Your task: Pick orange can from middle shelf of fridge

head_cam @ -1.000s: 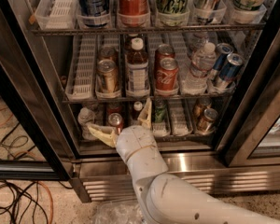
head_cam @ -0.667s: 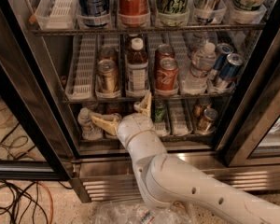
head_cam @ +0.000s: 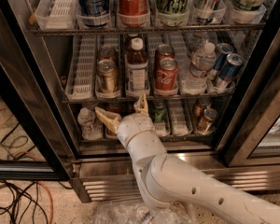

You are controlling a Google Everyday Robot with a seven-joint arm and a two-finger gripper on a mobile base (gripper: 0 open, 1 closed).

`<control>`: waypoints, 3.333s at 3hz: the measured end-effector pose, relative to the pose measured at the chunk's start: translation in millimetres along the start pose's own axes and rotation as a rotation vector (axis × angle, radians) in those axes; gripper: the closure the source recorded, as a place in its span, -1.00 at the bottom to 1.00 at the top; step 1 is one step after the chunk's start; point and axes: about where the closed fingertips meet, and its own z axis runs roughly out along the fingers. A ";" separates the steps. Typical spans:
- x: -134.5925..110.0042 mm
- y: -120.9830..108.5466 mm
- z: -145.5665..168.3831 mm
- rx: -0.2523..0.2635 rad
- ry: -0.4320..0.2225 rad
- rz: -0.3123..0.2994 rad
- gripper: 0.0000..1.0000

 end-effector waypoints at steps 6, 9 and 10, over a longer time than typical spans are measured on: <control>-5.5 0.8 7.5 0.013 0.005 -0.027 -0.44; -13.4 9.8 40.4 -0.020 -0.007 -0.020 -0.42; -16.4 12.2 52.9 -0.027 -0.019 -0.018 -0.42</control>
Offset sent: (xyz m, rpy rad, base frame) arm 0.0000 0.0000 0.0000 0.0000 0.0000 0.0000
